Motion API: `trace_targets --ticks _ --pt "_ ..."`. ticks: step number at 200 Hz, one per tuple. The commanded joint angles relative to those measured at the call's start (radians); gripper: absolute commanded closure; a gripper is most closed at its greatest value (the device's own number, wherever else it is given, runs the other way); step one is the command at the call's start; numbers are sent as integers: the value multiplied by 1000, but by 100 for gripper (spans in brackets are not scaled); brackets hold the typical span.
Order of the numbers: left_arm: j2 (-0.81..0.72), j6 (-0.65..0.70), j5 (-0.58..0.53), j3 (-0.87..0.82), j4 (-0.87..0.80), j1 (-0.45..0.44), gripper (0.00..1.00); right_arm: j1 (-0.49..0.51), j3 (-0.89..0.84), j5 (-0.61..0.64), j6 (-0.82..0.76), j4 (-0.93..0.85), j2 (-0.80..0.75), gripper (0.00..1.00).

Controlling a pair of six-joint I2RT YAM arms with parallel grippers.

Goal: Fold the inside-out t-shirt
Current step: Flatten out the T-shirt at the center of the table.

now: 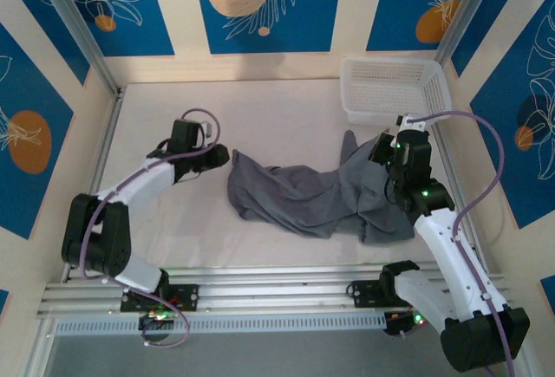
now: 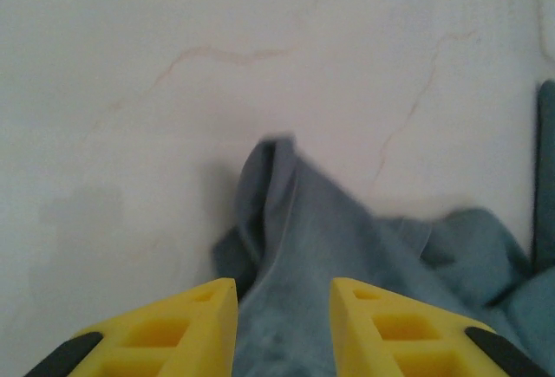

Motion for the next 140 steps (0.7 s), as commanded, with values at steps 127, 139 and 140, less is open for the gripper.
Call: trace_targets --ticks 127,139,140 --pt "157 -98 165 -193 322 20 64 -1 -38 -74 56 32 -57 100" --pt "132 -78 115 -213 299 20 63 -1 -39 -73 56 31 -60 100" --pt "130 -76 113 -214 300 20 62 -1 -40 -74 56 31 -60 100"
